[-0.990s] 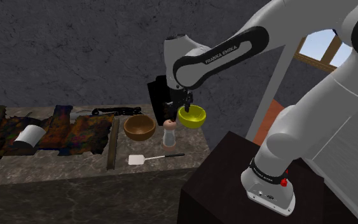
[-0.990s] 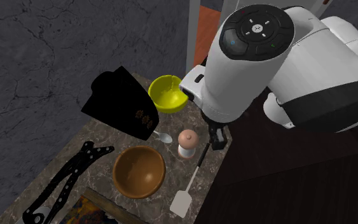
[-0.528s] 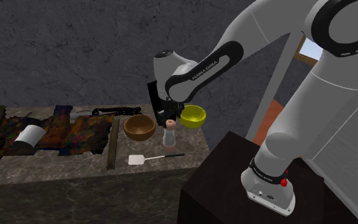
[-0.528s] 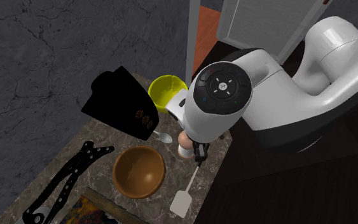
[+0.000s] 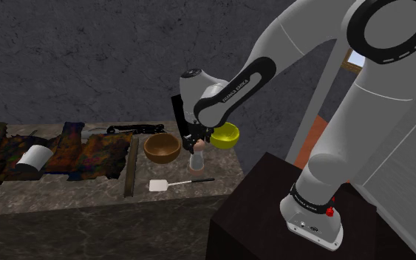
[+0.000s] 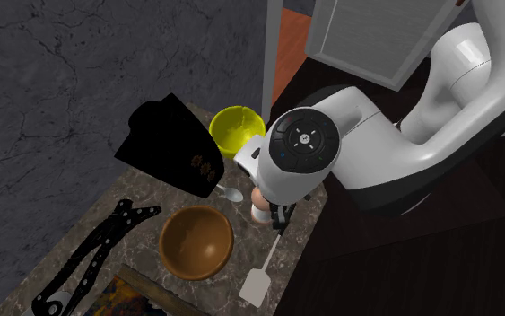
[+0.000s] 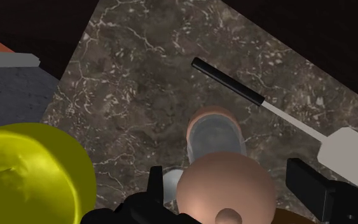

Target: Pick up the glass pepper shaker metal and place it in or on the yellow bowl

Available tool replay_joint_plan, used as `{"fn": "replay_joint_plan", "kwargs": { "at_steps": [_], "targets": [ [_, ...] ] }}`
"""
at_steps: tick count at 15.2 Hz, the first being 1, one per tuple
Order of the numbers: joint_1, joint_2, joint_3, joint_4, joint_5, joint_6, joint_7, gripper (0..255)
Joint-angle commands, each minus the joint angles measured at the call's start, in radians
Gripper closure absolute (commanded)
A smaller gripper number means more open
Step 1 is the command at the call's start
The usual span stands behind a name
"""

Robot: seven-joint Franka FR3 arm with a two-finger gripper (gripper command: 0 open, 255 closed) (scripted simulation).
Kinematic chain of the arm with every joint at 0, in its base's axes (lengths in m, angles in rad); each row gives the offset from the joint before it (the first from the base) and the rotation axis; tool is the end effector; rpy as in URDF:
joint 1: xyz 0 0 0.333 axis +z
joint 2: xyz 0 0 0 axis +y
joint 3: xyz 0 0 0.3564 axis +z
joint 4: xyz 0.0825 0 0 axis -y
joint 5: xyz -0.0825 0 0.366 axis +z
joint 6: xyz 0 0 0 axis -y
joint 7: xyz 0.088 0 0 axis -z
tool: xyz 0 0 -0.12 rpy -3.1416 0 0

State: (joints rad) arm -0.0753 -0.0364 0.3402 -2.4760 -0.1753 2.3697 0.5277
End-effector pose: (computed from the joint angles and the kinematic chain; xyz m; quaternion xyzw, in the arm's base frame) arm 0.4338 0.1139 0.3394 0.9950 -0.0664 -0.0084 0.0738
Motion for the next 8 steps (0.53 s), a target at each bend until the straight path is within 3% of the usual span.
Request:
{"fn": "replay_joint_plan", "kwargs": {
  "at_steps": [1, 5, 6, 8],
  "targets": [
    [0.0, 0.002, 0.0, -0.001, -0.001, 0.003, 0.001, 0],
    [0.0, 0.002, 0.0, -0.001, -0.001, 0.002, 0.0, 0],
    [0.0, 0.002, 0.0, -0.001, -0.001, 0.002, 0.0, 255],
    [0.0, 0.001, 0.0, -0.001, -0.001, 0.003, 0.0, 255]
  ]
}}
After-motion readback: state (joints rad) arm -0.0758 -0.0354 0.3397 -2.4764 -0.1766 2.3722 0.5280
